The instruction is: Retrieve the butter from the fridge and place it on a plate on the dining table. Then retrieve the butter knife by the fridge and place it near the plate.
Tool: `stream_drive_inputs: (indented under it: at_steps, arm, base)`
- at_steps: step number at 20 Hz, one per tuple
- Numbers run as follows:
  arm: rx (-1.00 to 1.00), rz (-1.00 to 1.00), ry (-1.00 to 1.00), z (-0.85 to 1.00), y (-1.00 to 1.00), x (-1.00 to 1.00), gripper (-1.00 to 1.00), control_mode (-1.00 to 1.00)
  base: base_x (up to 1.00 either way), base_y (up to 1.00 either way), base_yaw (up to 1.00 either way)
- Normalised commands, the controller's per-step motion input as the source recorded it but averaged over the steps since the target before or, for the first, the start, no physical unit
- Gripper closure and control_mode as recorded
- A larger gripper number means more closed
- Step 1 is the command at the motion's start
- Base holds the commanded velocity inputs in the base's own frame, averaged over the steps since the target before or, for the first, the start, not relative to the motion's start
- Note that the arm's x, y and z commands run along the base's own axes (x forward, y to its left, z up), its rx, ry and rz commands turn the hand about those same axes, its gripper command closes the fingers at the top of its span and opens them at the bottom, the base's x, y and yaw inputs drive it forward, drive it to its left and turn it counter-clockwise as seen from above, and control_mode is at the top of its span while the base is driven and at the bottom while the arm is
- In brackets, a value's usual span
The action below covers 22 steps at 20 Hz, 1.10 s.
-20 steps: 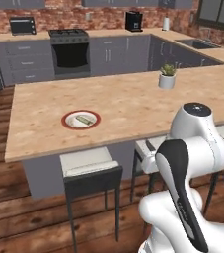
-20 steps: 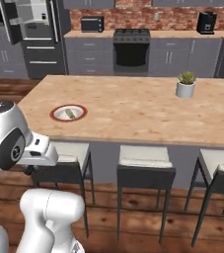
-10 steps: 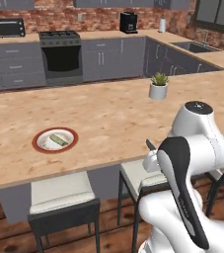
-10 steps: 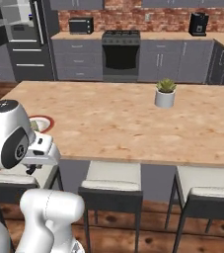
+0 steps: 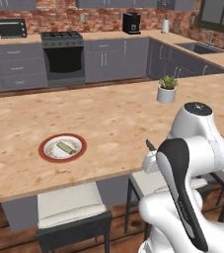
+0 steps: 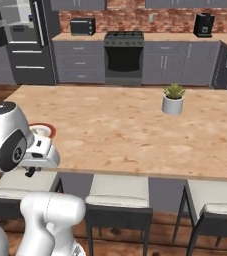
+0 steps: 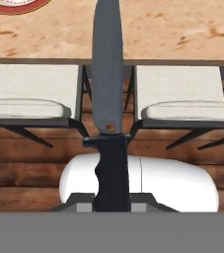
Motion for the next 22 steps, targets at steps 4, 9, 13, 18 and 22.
stream_drive_inputs:
  at_steps: [4, 9, 13, 18, 22]
  arm:
    - [0.0, 0.0, 0.0, 0.0, 0.0, 0.0, 1.0, 1.0]
    - [0.0, 0.0, 0.0, 0.0, 0.0, 0.0, 1.0, 1.0]
    - [0.0, 0.0, 0.0, 0.0, 0.0, 0.09, 1.0, -1.0]
    - [-0.01, 0.0, 0.0, 0.0, 0.03, 0.69, 1.0, -1.0]
    - [0.0, 0.0, 0.0, -0.01, 0.16, 1.0, 1.0, -1.0]
  base:
    - [0.49, 0.25, 0.0]
    - [0.38, 0.02, 0.0]
    - [0.28, 0.0, 0.0]
    - [0.0, 0.0, 0.0]
    - [0.0, 0.0, 0.0]
